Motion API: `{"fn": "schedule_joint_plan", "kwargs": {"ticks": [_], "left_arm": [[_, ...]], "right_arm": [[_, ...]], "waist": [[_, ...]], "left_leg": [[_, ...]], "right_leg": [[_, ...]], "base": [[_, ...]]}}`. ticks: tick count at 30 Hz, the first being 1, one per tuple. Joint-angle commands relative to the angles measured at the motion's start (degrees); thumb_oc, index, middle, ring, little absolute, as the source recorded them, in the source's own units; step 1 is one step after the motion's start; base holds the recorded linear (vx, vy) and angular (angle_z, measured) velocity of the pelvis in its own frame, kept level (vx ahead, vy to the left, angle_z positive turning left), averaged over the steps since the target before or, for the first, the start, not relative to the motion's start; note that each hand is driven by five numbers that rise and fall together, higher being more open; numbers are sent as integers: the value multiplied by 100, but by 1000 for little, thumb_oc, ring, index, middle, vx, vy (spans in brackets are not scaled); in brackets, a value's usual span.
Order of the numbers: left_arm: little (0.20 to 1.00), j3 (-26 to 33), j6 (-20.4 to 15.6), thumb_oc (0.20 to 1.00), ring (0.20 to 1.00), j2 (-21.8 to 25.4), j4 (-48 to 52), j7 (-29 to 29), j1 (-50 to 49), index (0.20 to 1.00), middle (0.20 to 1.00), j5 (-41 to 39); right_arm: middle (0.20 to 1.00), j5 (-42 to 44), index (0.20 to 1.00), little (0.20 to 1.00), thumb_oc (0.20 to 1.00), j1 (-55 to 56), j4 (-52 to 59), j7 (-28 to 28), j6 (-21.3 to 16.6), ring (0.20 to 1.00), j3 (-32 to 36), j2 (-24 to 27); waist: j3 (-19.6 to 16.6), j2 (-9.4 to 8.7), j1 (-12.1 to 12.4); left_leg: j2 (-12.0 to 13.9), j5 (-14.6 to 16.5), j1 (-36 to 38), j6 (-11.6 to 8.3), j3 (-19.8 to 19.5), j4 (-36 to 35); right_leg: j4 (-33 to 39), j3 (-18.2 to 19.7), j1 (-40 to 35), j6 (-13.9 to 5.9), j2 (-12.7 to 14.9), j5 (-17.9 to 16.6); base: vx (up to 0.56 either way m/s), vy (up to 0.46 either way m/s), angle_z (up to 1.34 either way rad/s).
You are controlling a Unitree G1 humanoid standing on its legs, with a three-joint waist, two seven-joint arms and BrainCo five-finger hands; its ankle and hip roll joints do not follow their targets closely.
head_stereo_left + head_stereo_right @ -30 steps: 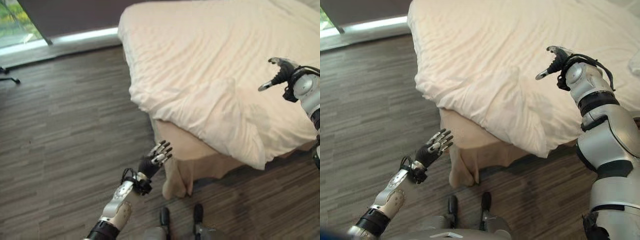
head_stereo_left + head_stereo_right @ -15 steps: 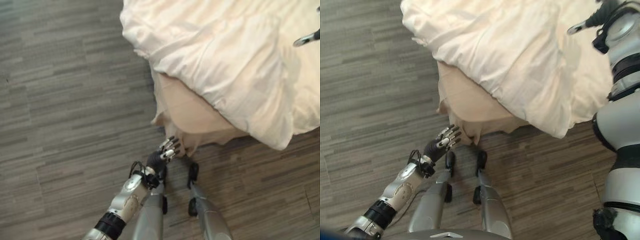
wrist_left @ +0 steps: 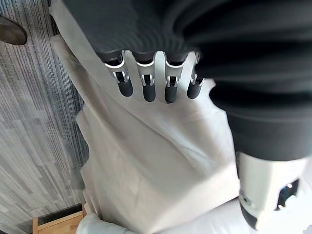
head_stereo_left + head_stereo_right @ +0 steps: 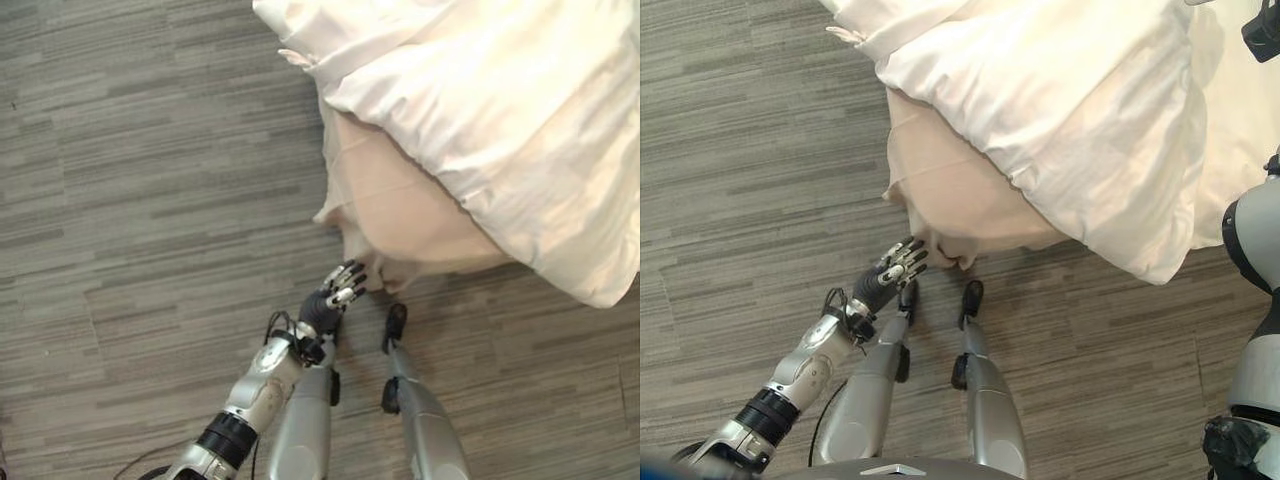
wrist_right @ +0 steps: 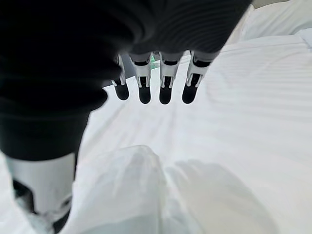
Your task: Making the bed.
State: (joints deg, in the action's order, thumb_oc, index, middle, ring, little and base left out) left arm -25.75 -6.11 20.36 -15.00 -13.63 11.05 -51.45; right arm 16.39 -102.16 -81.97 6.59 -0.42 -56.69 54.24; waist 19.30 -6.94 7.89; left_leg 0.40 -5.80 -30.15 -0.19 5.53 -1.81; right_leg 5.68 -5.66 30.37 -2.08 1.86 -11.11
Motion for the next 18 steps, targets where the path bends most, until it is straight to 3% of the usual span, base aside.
{"fn": "schedule_joint_plan", "kwargs": {"ticks": [1, 18], "left_arm": [[1000, -212, -200, 1000, 1000, 127, 459, 64, 65, 1000, 1000, 85], [1000, -328, -192, 1000, 1000, 109, 210, 37, 283, 1000, 1000, 193]], "right_arm": [[1000, 379, 1000, 1000, 1000, -843, -145, -126, 19, 1000, -412, 456], [1000, 806, 1000, 1000, 1000, -494, 589, 658, 80, 1000, -813, 234]], "waist": [[151, -102, 1], [318, -258, -98]], "left_leg": [[149, -523, 25, -633, -325, -319], [183, -522, 175, -667, -278, -319]], "right_leg": [[-68, -46, -413, -661, 273, 50], [-68, -48, -495, -629, 254, 60]], "base": [[0, 0, 0], [0, 0, 0]]}}
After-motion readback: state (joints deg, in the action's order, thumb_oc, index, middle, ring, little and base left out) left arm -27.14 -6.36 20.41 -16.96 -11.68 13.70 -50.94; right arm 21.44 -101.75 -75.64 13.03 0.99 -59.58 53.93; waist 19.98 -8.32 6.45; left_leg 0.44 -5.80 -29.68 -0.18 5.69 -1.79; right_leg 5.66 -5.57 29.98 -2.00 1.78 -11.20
